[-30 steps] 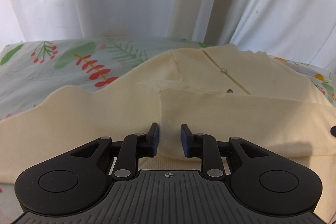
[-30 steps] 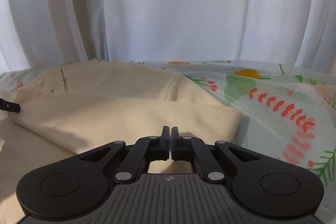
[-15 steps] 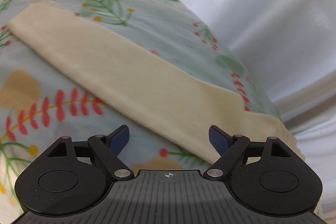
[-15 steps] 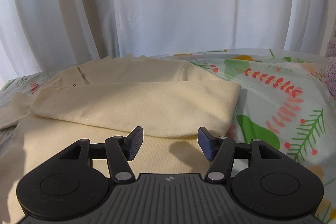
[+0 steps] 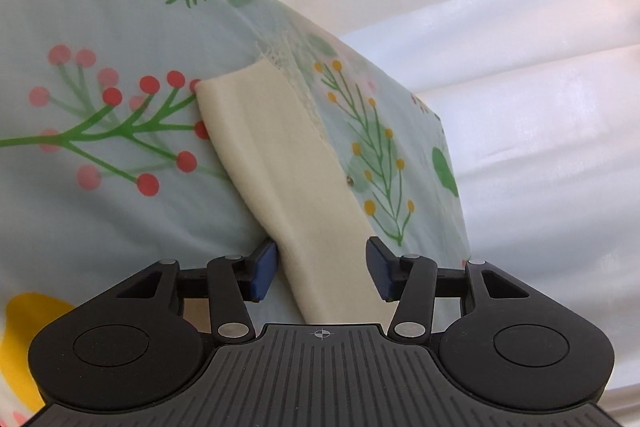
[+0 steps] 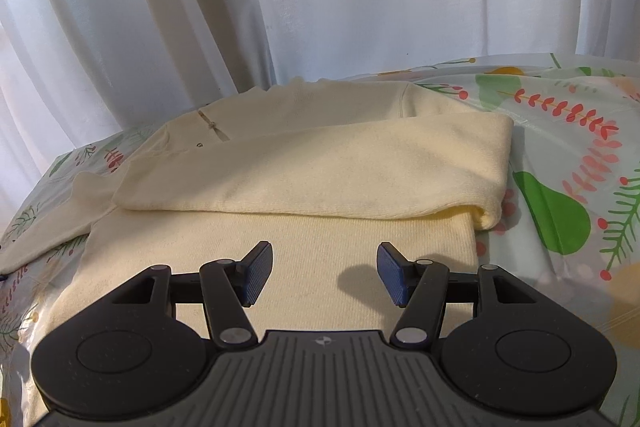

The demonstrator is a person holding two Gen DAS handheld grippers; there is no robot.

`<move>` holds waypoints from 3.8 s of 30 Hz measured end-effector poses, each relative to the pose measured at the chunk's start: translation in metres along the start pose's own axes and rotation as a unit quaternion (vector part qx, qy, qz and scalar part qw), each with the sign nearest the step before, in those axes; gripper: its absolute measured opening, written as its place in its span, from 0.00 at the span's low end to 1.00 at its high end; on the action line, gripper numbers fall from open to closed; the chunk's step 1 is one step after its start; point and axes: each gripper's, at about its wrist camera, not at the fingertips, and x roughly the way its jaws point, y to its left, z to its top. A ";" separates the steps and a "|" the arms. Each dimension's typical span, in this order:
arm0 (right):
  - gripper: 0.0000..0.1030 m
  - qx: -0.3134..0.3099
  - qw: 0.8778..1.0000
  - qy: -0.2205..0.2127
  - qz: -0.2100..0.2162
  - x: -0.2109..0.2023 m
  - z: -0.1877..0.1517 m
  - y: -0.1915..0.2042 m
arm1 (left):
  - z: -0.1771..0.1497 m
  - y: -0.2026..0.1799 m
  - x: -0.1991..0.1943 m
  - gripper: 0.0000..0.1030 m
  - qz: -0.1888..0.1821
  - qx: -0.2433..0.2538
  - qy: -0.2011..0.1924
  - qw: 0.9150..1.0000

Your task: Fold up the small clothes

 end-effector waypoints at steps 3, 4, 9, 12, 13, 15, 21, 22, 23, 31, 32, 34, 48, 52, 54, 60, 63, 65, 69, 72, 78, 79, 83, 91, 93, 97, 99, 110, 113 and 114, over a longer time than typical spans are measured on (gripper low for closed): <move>0.56 -0.005 1.000 -0.001 -0.003 0.000 0.000 0.006 | 0.014 0.008 0.004 0.37 -0.003 -0.015 -0.010 1.000; 0.56 -0.007 1.000 -0.001 -0.003 0.000 0.001 0.008 | 0.017 0.010 0.005 0.29 -0.002 -0.013 -0.012 1.000; 0.56 -0.014 1.000 0.001 -0.010 0.003 0.001 0.014 | 0.024 0.011 0.015 0.09 0.014 0.011 -0.009 1.000; 0.56 -0.013 1.000 0.002 -0.011 0.004 0.002 0.015 | 0.019 0.001 0.011 0.08 0.017 0.035 -0.020 0.999; 0.56 -0.015 1.000 0.001 -0.011 0.003 0.002 0.014 | 0.016 -0.007 0.007 0.08 0.016 0.052 -0.028 0.998; 0.56 -0.018 1.000 0.000 -0.014 0.002 0.003 0.014 | 0.003 -0.031 -0.002 0.07 -0.002 0.110 -0.041 0.993; 0.56 -0.009 1.000 -0.009 -0.017 -0.005 0.006 0.008 | -0.101 -0.143 -0.041 0.07 -0.154 0.339 -0.006 0.928; 0.55 -0.005 1.000 -0.009 -0.018 -0.006 0.006 0.005 | -0.129 -0.162 -0.049 0.07 -0.183 0.380 0.003 0.907; 0.55 -0.001 1.000 -0.009 -0.019 -0.006 0.005 0.003 | -0.157 -0.177 -0.054 0.08 -0.209 0.412 0.016 0.887; 0.55 0.016 1.000 -0.009 -0.012 -0.005 0.008 -0.010 | -0.296 -0.178 -0.036 0.48 -0.239 0.485 0.172 0.823; 0.55 0.020 1.000 -0.006 -0.004 -0.002 0.011 -0.010 | -0.298 -0.168 -0.030 0.44 -0.219 0.480 0.179 0.830; 0.54 0.026 0.999 0.001 0.024 0.009 0.020 -0.007 | -0.299 -0.148 -0.017 0.42 -0.170 0.480 0.191 0.839; 0.26 0.035 0.992 0.053 0.105 0.128 0.077 0.054 | -0.266 -0.115 0.005 0.32 -0.112 0.445 0.183 0.869; 0.08 0.031 0.992 0.067 0.105 0.138 0.084 0.061 | -0.266 -0.118 0.009 0.25 -0.107 0.449 0.183 0.868; 0.07 0.023 0.992 0.068 0.105 0.139 0.087 0.064 | -0.266 -0.120 0.011 0.22 -0.102 0.447 0.184 0.869; 0.05 0.030 0.996 -0.036 0.079 0.082 0.094 0.045 | -0.261 -0.128 0.014 0.18 -0.099 0.446 0.171 0.873; 0.05 0.033 0.996 -0.075 0.023 0.051 0.087 0.015 | -0.260 -0.131 0.018 0.18 -0.096 0.446 0.166 0.874; 0.05 0.026 0.996 -0.080 -0.018 0.040 0.080 -0.003 | -0.260 -0.131 0.021 0.18 -0.097 0.440 0.173 0.876; 0.06 0.048 0.997 -0.040 -0.055 0.044 0.069 -0.047 | -0.267 -0.134 0.027 0.18 -0.098 0.439 0.183 0.874; 0.09 0.101 0.994 -0.024 -0.043 0.049 0.064 -0.069 | -0.273 -0.137 0.028 0.18 -0.096 0.448 0.184 0.870; 0.23 0.129 0.991 -0.014 -0.028 0.066 0.059 -0.080 | -0.277 -0.140 0.029 0.18 -0.093 0.457 0.187 0.865; 0.25 0.132 0.991 -0.012 -0.019 0.066 0.061 -0.079 | -0.277 -0.140 0.030 0.18 -0.092 0.456 0.188 0.865; 0.13 0.129 0.992 0.006 0.006 0.074 0.068 -0.071 | -0.279 -0.140 0.033 0.19 -0.090 0.458 0.192 0.863; 0.05 0.036 0.992 -0.079 -0.091 0.042 0.073 -0.056 | -0.279 -0.139 0.033 0.26 -0.095 0.466 0.195 0.858; 0.05 0.034 0.993 -0.066 -0.095 0.045 0.072 -0.060 | -0.279 -0.139 0.032 0.26 -0.094 0.467 0.193 0.858; 0.05 0.016 0.992 -0.070 -0.102 0.045 0.070 -0.055 | -0.275 -0.139 0.033 0.25 -0.090 0.453 0.186 0.867; 0.05 0.015 0.992 -0.074 -0.100 0.044 0.069 -0.053 | -0.272 -0.139 0.033 0.24 -0.091 0.442 0.186 0.873; 0.05 -0.029 0.987 -0.068 -0.141 0.056 0.055 -0.057 | -0.263 -0.136 0.036 0.24 -0.092 0.432 0.197 0.875; 0.05 -0.050 0.983 -0.067 -0.161 0.066 0.054 -0.055 | -0.266 -0.136 0.036 0.24 -0.090 0.433 0.192 0.876; 0.05 -0.051 0.983 -0.060 -0.167 0.070 0.054 -0.058 | -0.268 -0.136 0.035 0.24 -0.090 0.437 0.190 0.874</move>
